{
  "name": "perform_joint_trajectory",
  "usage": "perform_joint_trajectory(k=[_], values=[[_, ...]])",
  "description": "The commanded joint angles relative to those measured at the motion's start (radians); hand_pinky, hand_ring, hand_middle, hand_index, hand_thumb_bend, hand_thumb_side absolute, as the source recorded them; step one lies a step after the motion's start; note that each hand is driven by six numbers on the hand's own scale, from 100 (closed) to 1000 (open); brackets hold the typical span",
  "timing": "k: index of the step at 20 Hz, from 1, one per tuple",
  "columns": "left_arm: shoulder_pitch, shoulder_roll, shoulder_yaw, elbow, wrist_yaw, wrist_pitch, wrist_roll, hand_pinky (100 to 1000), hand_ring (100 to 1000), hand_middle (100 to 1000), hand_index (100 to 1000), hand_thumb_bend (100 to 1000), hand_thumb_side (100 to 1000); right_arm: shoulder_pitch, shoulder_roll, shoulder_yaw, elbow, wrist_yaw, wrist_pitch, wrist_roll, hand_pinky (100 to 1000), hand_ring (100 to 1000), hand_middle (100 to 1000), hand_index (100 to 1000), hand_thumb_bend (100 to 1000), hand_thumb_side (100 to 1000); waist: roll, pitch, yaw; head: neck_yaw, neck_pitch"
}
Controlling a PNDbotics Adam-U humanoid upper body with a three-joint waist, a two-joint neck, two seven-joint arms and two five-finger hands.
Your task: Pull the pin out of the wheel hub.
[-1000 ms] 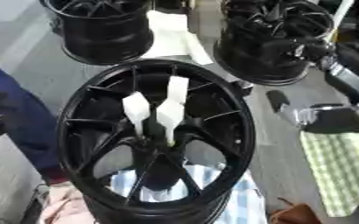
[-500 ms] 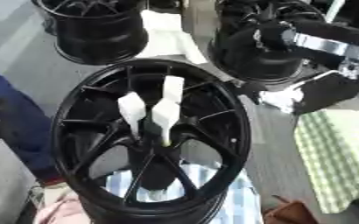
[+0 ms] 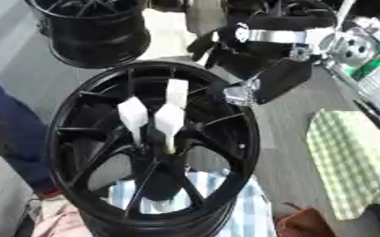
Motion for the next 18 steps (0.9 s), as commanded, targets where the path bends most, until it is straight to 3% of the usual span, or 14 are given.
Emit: perform_joint_trajectory(k=[1, 7, 18], values=[[-0.016, 0.004, -0.007, -0.008, 0.006, -0.003, -0.012, 675, 467, 652, 827, 100, 1000, -0.044, 0.04, 0.01, 0.074, 0.052, -0.021, 0.031, 842, 869, 911, 961, 224, 414, 0.007, -0.003, 0.009, -0.022, -0.002], [-0.025, -0.002, -0.019, -0.005, 0.013, -0.004, -0.026, 676, 473, 652, 827, 100, 1000, -0.086, 0.116, 0.02, 0.191, 0.103, -0.072, 0.027, 865, 926, 949, 976, 276, 402, 0.017, 0.0, 0.043, -0.062, -0.002], [-0.033, -0.007, -0.026, -0.003, 0.02, -0.001, -0.036, 677, 475, 653, 828, 100, 1000, -0.098, 0.162, 0.02, 0.308, 0.204, -0.136, -0.002, 874, 935, 944, 977, 292, 382, 0.022, 0.002, 0.073, -0.092, -0.002]])
